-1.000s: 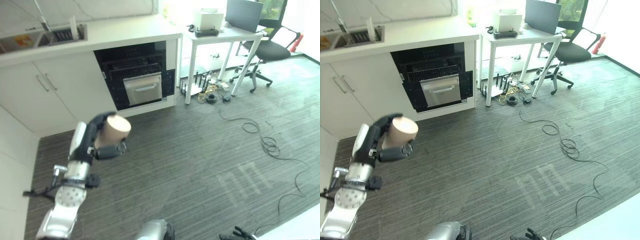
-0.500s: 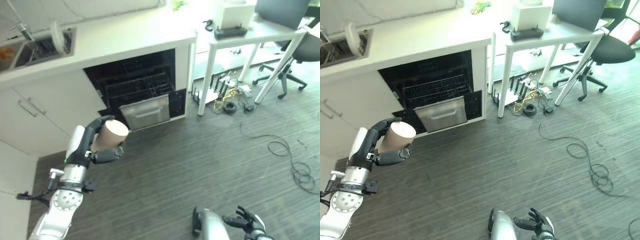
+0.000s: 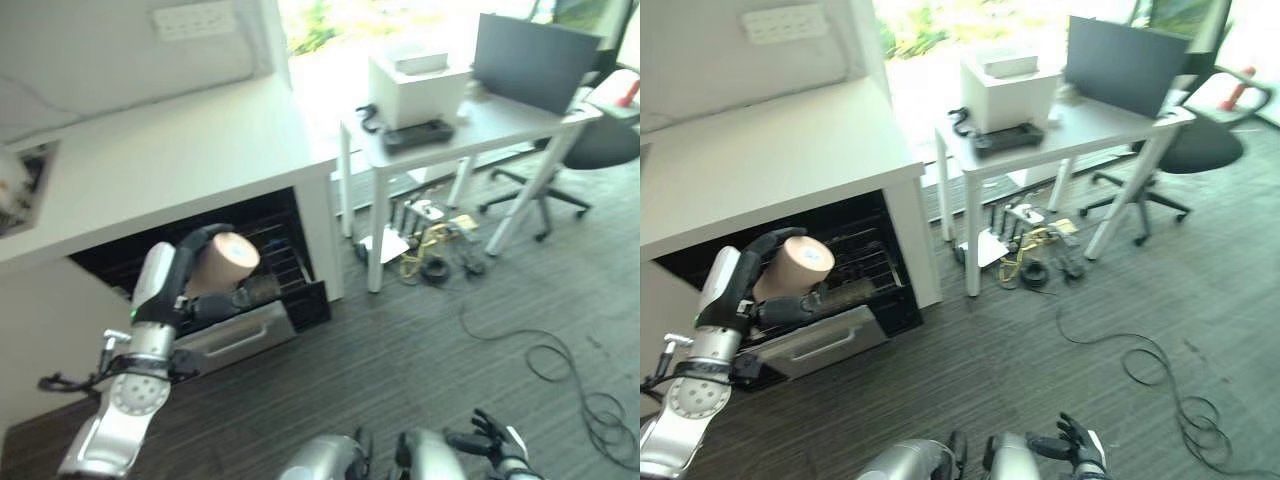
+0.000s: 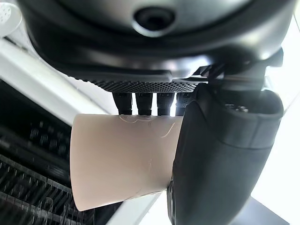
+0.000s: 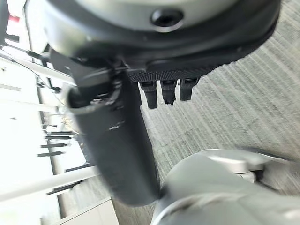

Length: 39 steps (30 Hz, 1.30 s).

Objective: Place the dishes in the dishwasher.

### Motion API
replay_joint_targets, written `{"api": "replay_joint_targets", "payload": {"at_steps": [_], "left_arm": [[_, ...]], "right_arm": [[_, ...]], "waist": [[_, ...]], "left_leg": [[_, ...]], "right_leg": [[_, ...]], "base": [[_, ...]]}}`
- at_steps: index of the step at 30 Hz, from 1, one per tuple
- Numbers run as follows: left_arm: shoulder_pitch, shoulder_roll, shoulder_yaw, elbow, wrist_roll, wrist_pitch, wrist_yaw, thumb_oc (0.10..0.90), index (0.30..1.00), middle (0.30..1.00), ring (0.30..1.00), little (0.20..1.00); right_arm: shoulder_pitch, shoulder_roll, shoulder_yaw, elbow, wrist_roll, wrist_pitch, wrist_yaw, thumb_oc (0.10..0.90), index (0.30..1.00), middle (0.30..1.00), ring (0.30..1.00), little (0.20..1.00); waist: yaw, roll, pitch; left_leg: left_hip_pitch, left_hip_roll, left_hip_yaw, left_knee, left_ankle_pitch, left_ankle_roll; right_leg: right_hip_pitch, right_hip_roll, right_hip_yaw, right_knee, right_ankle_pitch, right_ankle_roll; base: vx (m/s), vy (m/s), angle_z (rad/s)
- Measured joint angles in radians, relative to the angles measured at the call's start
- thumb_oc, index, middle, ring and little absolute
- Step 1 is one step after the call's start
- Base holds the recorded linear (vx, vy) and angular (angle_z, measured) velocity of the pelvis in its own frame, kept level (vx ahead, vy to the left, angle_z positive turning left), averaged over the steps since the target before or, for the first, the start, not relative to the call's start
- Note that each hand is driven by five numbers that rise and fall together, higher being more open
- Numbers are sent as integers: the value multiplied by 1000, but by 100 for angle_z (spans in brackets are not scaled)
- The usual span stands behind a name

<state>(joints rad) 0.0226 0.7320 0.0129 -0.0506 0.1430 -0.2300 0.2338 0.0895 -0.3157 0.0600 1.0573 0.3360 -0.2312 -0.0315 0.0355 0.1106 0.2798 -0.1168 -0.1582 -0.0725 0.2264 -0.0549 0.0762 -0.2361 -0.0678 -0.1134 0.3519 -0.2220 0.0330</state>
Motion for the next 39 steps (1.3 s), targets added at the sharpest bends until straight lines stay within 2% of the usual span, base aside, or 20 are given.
{"api": "replay_joint_targets", "payload": {"at_steps": [1,2,3,5,9,14,18,20,21,22,25,27,30,31,33,34,35,37,38,39], "left_arm": [[-58,54,0,6,-1,-8,21,400,300,300,300,300],[-82,93,23,1,-1,-14,45,400,300,300,300,300],[-59,95,64,2,-3,-9,73,400,300,300,300,300],[5,92,112,-2,-12,-3,90,400,300,300,300,300],[71,72,113,-9,-18,4,78,400,300,300,300,300],[74,73,112,-61,-16,4,75,400,300,300,300,300],[73,79,112,-98,-10,5,74,400,300,300,300,300],[60,79,110,-101,-17,5,72,400,300,300,300,300],[7,77,94,-110,-22,4,59,400,300,300,300,300],[-6,74,94,-121,-30,-3,57,400,300,300,300,300],[-9,42,85,-122,-61,-17,38,400,300,300,300,300],[-13,20,58,-121,-60,-17,11,400,300,300,300,300],[-51,20,-13,-123,-57,-15,-34,400,300,300,300,300],[-51,17,-11,-104,-57,1,-46,400,300,300,300,300],[-60,-16,-18,-76,-46,7,-48,400,300,300,300,300],[-61,-23,-16,-69,-39,10,-43,400,300,300,300,300],[-72,-12,-27,-62,-38,12,-49,400,300,300,300,300],[-109,-6,-53,-56,-38,15,-50,400,300,300,300,300],[-133,40,-54,-37,-43,8,-40,400,300,300,300,300],[-183,133,-72,-26,-40,8,-46,400,300,300,300,300]], "right_arm": [[-15,8,6,32,-1,-1,8,800,900,900,900,900],[-17,10,-1,53,-1,1,12,800,900,900,900,900],[-26,15,-1,57,-1,12,11,800,900,900,900,900],[-24,19,-12,46,-2,17,17,800,900,900,900,900],[-49,28,-12,26,-1,22,17,800,900,900,900,900],[-102,18,-13,37,-1,17,11,800,900,900,900,900],[-91,5,-3,69,-1,21,12,800,900,900,900,900],[-61,-3,-5,85,-1,30,11,800,900,900,900,900],[-14,-10,-12,84,-1,37,0,800,900,900,900,900],[6,-14,-30,94,-1,42,-9,800,900,900,900,900],[16,-38,-83,103,0,40,-24,800,900,900,900,900],[18,-44,-103,86,3,33,-24,800,900,900,900,900],[31,-10,-106,80,31,45,-10,800,900,900,900,900],[32,37,-110,72,27,36,8,800,900,900,900,900],[39,61,-59,34,17,34,11,800,900,900,900,900],[37,53,-28,-3,15,31,14,800,900,900,900,900],[47,53,-12,-34,8,31,23,800,900,900,900,900],[57,62,-12,-17,8,25,35,800,900,900,900,900],[36,78,-6,12,-3,23,42,800,900,900,900,900],[38,87,-10,50,-19,17,56,800,900,900,900,900]], "waist": [[-20,-53,12],[-18,-79,26],[10,-103,29],[40,-108,5],[80,-104,-3],[80,-97,-12],[77,-67,-30],[69,-43,-41],[40,-46,-41],[37,-53,-36],[29,-37,-35],[17,-31,-39],[-5,-76,-37],[-2,-115,-34],[-35,-113,-24],[-31,-114,-14],[-38,-113,-11],[-59,-112,-8],[-64,-180,-1],[-101,-216,4]], "left_leg": [[-33,-3,29,115,-62,37],[-28,-10,0,174,-84,79],[-16,-16,29,193,-114,69],[13,-12,13,190,-143,60],[93,45,-43,84,-104,-12],[123,81,-45,38,-108,-27],[125,89,-56,17,-110,-34],[120,97,-32,-13,-117,-55],[108,165,139,-35,-115,-71],[102,179,182,-15,-102,-83],[41,186,189,126,-120,-77],[11,167,173,185,-169,-36],[-35,136,155,198,-157,3],[-24,119,182,206,-164,44],[1,110,204,207,-198,77],[5,103,211,199,-188,59],[7,99,215,167,-175,39],[21,89,194,85,-141,-51],[-24,79,232,185,-202,-87],[-87,120,179,345,-261,-12]], "right_leg": [[11,-57,124,-201,73,82],[-14,-106,155,-165,126,127],[-41,-133,153,-106,171,100],[-25,-133,109,-26,186,79],[126,-67,19,-112,227,52],[156,-45,-19,-118,180,23],[158,-40,-38,-122,167,17],[177,-63,-84,-118,166,14],[193,-109,-163,-105,154,19],[190,-144,-197,-86,140,22],[175,-188,-198,-30,106,31],[177,-199,-179,1,94,71],[167,-186,-126,-36,94,79],[172,-179,-116,0,169,96],[93,-207,-103,159,209,124],[14,-188,-74,282,177,127],[-10,-137,-61,259,133,107],[22,-14,-62,-16,98,39],[8,-64,-34,-31,129,43],[-32,-143,46,19,148,94]], "base": [[177,-270,201],[168,-284,110],[165,-314,32],[143,-293,9],[131,-191,52],[42,-85,26],[31,24,15],[2,230,95],[-22,255,162],[-9,349,164],[87,436,51],[114,294,20],[132,214,40],[284,240,-7],[293,-26,-41],[178,-215,-46],[163,-245,-8],[232,-300,37],[298,-305,73],[257,-252,63]]}}
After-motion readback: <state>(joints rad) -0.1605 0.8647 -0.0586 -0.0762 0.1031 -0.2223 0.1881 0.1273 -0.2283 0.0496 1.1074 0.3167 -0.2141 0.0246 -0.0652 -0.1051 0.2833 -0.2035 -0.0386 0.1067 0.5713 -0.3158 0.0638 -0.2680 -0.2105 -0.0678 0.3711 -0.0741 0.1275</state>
